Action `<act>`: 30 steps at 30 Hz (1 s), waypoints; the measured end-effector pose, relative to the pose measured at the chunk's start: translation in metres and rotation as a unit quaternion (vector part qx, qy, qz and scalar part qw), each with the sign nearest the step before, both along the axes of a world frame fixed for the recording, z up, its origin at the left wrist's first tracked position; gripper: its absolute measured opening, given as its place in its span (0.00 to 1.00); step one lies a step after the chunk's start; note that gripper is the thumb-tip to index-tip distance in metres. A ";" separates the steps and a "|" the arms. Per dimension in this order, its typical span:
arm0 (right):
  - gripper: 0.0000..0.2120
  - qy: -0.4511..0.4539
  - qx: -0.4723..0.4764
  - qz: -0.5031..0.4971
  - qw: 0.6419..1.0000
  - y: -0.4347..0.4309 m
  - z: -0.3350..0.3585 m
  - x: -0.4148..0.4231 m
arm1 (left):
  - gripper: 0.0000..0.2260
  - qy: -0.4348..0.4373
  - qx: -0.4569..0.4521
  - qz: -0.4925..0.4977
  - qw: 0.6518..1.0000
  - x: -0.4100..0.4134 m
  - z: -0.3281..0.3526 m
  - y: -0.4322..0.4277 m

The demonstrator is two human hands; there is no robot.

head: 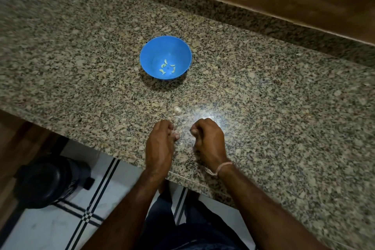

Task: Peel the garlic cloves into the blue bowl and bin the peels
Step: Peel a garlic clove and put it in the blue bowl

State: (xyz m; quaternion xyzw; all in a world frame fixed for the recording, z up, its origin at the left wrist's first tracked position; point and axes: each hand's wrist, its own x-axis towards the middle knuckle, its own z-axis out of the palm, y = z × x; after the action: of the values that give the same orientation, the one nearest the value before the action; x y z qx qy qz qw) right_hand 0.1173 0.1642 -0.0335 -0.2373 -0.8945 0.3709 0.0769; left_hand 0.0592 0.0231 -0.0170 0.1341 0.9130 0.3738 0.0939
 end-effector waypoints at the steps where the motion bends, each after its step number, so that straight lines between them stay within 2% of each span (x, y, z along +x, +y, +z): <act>1: 0.10 0.012 -0.015 -0.012 1.000 0.001 -0.002 0.005 | 0.11 -0.002 0.002 -0.004 1.000 0.000 0.000 0.002; 8: 0.08 0.040 -0.055 -0.025 0.997 0.002 -0.004 0.018 | 0.06 0.019 -0.051 -0.013 0.998 -0.002 -0.003 0.015; 17: 0.09 0.015 -0.053 -0.022 0.998 0.002 0.000 0.013 | 0.05 0.046 -0.149 -0.058 0.986 -0.005 0.000 0.021; 20: 0.09 0.001 -0.141 -0.055 0.989 0.004 0.007 0.009 | 0.06 0.020 -0.086 -0.038 0.995 -0.001 0.002 0.017; 23: 0.04 -0.026 -0.248 -0.074 0.965 0.001 0.010 -0.002 | 0.07 -0.033 -0.004 0.030 0.999 0.005 0.009 0.006; 30: 0.04 -0.028 -0.366 0.033 0.930 -0.081 0.034 -0.055 | 0.06 -0.037 0.099 0.177 0.978 -0.007 0.022 -0.070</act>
State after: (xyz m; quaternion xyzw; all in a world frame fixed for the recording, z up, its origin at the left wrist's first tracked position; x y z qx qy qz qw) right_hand 0.0623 0.0835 0.0003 -0.2298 -0.7061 0.6678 -0.0526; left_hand 0.0517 -0.0471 0.0050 -0.0351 0.8764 0.4781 0.0463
